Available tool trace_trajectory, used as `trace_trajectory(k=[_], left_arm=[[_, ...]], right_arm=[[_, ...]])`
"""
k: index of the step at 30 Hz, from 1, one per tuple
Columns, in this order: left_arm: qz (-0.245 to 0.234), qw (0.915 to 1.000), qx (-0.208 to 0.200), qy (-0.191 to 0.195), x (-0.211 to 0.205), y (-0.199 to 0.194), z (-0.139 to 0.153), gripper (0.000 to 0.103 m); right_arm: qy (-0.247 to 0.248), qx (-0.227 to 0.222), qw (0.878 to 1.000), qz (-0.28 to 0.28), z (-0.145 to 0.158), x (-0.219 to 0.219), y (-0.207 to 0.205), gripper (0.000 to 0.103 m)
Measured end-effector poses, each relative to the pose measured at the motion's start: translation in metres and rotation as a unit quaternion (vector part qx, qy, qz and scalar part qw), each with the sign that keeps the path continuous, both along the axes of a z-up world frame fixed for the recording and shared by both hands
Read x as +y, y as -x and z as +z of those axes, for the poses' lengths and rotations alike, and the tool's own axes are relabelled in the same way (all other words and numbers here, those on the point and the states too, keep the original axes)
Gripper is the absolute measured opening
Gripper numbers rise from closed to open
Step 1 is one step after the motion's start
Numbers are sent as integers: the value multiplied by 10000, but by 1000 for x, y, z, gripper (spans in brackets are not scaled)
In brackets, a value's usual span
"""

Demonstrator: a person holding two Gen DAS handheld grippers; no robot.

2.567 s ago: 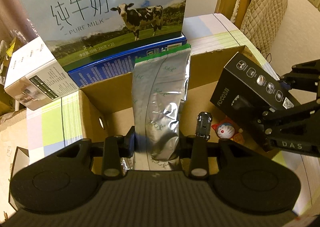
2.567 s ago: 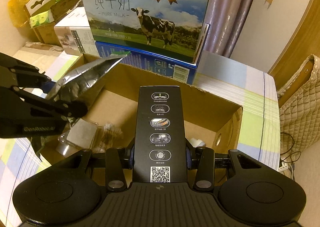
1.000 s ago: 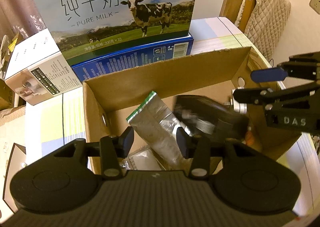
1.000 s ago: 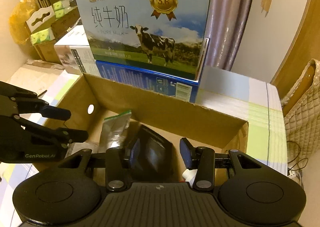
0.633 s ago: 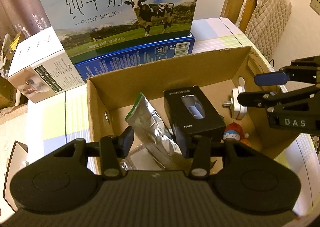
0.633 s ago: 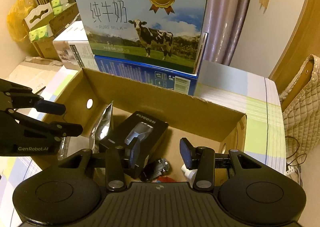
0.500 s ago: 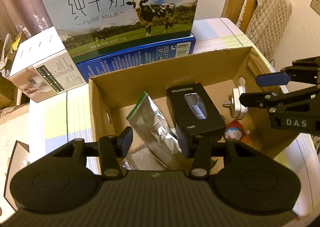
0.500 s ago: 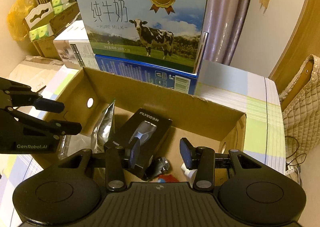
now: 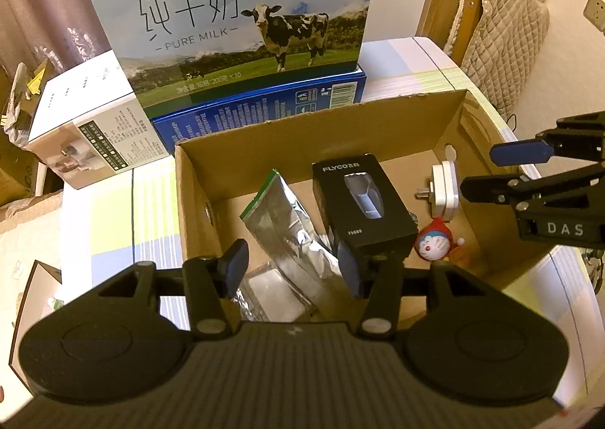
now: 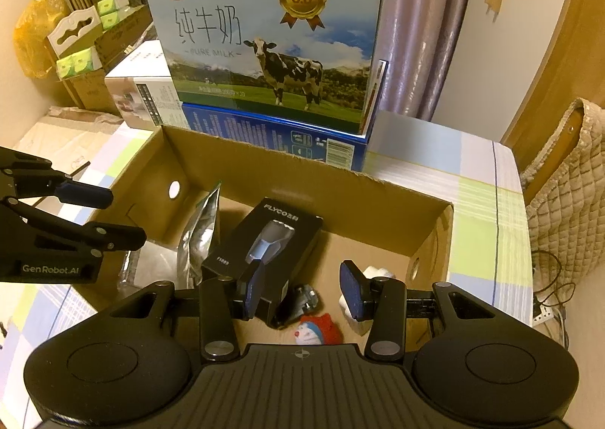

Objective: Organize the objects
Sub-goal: 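Withdraw both open tools up and back from the cardboard box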

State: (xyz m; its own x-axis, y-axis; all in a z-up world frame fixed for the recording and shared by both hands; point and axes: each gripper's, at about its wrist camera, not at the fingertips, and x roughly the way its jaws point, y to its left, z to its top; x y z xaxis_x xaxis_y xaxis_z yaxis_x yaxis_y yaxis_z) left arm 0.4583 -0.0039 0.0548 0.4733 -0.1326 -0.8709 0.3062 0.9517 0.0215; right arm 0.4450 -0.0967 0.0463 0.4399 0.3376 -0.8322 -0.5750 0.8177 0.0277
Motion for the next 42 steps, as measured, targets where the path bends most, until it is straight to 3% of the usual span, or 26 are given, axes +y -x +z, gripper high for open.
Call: trace_trajectory(k=[8, 17, 23, 28, 35, 42], left_arm=[[73, 9999, -90, 40, 4, 28, 22, 56], [158, 9995, -204, 172, 5, 73, 51, 77], [207, 9991, -291, 229, 5, 104, 66, 83], [229, 9985, -398, 299, 7, 133, 77, 89], [328, 9976, -512, 329, 16, 176, 83, 92], [342, 9964, -683, 355, 17, 219, 85, 102]], right_arm=[[-131, -29, 9999, -84, 23, -16, 21, 42], [-177, -118, 9996, -161, 49, -42, 63, 42], [-169, -150, 9996, -182, 62, -59, 93, 44], [-248, -250, 9992, -206, 72, -74, 119, 58], [-396, -307, 9986, -166, 77, -92, 159, 68], [-590, -246, 9977, -217, 72, -112, 198, 78]])
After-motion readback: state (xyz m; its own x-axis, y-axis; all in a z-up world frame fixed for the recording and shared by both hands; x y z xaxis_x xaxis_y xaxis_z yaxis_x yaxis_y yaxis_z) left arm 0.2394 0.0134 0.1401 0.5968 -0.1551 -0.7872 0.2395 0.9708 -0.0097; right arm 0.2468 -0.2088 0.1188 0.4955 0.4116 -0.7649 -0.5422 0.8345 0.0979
